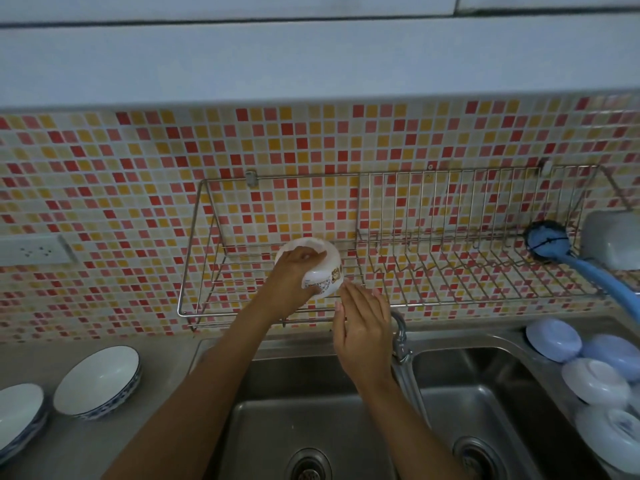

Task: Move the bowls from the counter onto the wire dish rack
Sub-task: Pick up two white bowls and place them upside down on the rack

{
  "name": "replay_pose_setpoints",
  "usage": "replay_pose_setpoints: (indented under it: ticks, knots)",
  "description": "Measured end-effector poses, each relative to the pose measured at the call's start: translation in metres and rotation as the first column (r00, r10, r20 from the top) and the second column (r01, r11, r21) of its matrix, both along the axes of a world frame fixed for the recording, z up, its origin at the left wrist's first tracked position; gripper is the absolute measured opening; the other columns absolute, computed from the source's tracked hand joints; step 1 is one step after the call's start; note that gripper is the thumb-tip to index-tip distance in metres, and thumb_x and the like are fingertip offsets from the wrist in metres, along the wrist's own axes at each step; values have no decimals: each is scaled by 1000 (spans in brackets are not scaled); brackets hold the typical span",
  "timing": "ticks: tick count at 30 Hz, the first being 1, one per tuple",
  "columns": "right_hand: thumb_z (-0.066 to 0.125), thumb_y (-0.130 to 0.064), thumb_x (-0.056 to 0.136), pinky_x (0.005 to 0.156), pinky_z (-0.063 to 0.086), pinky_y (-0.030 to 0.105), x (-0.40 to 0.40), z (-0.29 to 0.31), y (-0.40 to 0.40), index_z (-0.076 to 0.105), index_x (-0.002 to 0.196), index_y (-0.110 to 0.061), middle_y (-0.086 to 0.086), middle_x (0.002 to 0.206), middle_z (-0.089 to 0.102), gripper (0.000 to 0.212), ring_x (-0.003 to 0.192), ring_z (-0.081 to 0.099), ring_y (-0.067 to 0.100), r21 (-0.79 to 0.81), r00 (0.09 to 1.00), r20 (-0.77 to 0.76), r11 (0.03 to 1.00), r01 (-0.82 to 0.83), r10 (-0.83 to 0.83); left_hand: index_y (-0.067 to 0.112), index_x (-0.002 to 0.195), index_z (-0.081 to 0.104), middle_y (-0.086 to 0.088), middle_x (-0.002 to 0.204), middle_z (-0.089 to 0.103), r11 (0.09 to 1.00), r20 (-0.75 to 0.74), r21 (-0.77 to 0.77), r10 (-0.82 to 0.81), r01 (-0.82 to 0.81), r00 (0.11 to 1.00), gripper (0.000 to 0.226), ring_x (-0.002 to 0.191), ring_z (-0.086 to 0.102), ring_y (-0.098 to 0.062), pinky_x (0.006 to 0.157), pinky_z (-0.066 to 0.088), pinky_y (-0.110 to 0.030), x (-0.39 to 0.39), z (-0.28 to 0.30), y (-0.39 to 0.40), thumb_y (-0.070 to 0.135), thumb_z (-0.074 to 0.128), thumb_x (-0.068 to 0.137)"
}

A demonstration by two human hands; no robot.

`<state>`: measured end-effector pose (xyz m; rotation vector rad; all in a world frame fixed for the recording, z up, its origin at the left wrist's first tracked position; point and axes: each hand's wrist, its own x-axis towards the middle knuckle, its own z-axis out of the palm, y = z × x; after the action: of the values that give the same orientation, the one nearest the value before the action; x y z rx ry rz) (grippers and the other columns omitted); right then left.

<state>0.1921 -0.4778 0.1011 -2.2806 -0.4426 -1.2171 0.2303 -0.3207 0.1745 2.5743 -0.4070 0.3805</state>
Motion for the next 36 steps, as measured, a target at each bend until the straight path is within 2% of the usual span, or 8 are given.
replay_pose_setpoints:
  ticks: [5,8,15,21,26,28,31,36]
  knots:
    - [47,-21,99,114,33,41,-3,-5,-4,67,118,-4,9,122,67,33,117,60,20,7,999,23,999,-37,37,20,136,44,-6,143,41,961,155,-75,276,-267,949,47,131,35,-26,110,33,-44,-19,-8,3,27,55,91]
    - [41,-26,102,114,34,41,-6,-11,-8,64,122,-5,9,124,66,36,120,58,19,-8,996,56,998,-63,64,18,136,43,-11,143,38,917,115,-64,398,-393,910,46,129,37,-29,102,41,-45,-28,-12,3,32,50,93]
    - [49,-23,99,115,31,38,-7,-11,-8,65,121,-5,8,124,66,33,119,59,18,28,996,64,997,-66,64,28,144,29,-4,151,30,976,-2,19,217,-217,976,49,133,37,-25,106,41,-46,-24,-11,3,37,40,97]
    - [49,-21,98,114,34,41,-8,-13,-4,64,121,-4,9,124,65,32,120,58,18,52,996,59,997,-62,59,31,146,23,-1,153,31,936,101,292,175,-197,979,53,139,30,-22,114,22,-42,-29,-15,3,49,17,97]
    - [47,-21,98,116,29,40,-11,-12,-4,64,122,-4,9,126,65,34,124,56,21,47,999,4,998,-53,52,28,147,19,-4,154,28,913,129,336,198,-230,972,69,142,24,-23,117,16,-44,-36,-16,3,57,-6,89]
    - [48,-20,98,118,26,43,-14,-12,-4,61,126,-5,10,131,61,35,130,51,24,19,998,-40,999,-51,52,25,147,20,-7,154,28,900,160,348,219,-262,963,71,142,24,-26,117,11,-45,-48,-20,1,55,-11,91]
    - [44,-27,99,119,19,45,-22,-13,-3,46,140,-8,9,147,45,46,142,34,23,-39,988,-150,999,-33,27,22,147,20,-8,154,26,876,220,369,243,-311,945,59,143,22,-27,118,5,-47,-69,-37,6,49,3,97]
    - [41,-33,99,119,13,43,-42,-15,8,21,152,-13,7,161,14,60,150,1,22,-52,964,-267,999,-3,-11,25,150,3,-6,158,2,898,226,295,267,-327,937,56,146,-1,-24,117,2,-48,-109,-74,27,46,18,99]
